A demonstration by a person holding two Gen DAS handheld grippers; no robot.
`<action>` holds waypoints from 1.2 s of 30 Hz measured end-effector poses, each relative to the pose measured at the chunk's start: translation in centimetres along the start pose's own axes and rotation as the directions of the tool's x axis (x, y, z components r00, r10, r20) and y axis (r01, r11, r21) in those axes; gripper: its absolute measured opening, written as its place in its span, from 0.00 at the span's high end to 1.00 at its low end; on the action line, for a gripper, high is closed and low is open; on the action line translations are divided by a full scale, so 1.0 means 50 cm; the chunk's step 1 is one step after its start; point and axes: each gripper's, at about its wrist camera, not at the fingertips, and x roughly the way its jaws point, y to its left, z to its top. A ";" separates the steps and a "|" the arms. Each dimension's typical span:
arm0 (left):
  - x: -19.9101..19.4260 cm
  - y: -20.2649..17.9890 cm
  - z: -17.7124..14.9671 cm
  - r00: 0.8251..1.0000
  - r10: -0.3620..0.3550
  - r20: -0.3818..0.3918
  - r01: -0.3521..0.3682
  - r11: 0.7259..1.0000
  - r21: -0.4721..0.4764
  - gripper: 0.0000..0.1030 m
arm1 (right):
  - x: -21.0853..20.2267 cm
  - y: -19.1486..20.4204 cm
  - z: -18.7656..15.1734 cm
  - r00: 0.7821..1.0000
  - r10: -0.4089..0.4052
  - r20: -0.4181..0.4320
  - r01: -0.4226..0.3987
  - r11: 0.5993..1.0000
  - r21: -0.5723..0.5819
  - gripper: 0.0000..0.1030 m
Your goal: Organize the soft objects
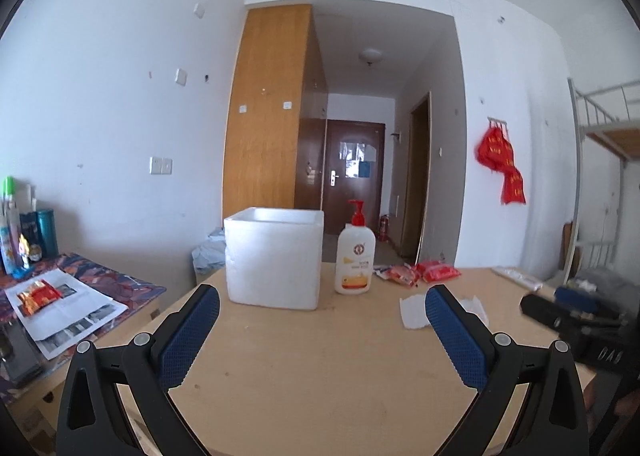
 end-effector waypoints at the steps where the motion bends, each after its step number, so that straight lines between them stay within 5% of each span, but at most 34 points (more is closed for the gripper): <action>1: -0.001 0.000 -0.008 1.000 -0.004 -0.006 0.004 1.000 0.002 0.00 | -0.006 0.000 -0.003 1.000 -0.006 0.008 0.006 1.000 -0.001 0.03; 21: 0.085 -0.048 -0.048 0.992 -0.080 -0.098 0.078 0.997 -0.026 0.00 | 0.003 -0.084 -0.037 0.996 -0.068 -0.063 0.073 0.994 0.078 0.03; 36: 0.195 -0.094 -0.031 0.973 -0.128 -0.194 0.134 0.991 0.016 0.00 | 0.064 -0.145 -0.020 0.968 -0.205 -0.145 0.216 0.974 0.067 0.03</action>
